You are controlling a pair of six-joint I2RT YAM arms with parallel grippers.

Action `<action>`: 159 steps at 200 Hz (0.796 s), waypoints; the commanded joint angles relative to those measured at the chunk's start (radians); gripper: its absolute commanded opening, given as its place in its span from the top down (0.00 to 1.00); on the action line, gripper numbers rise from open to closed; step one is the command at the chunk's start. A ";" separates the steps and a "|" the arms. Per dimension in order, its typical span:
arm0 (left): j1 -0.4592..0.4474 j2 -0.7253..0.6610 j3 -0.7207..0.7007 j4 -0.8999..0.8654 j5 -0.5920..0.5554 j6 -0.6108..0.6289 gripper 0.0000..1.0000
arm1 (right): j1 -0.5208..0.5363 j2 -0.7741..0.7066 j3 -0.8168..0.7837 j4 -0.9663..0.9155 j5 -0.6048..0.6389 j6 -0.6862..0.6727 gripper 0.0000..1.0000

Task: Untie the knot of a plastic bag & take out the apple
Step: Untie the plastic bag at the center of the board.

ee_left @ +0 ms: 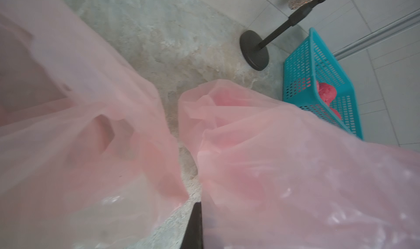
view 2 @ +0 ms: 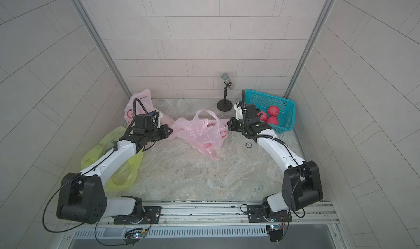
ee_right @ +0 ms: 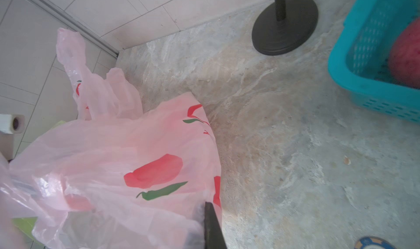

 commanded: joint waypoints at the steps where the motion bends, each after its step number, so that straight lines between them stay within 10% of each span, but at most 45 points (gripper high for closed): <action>1: 0.044 -0.011 0.016 -0.151 -0.007 0.094 1.00 | -0.018 -0.023 -0.037 -0.063 0.039 0.011 1.00; 159: 0.093 0.131 -0.080 -0.062 -0.112 0.077 1.00 | -0.127 0.217 -0.095 0.050 0.145 0.004 1.00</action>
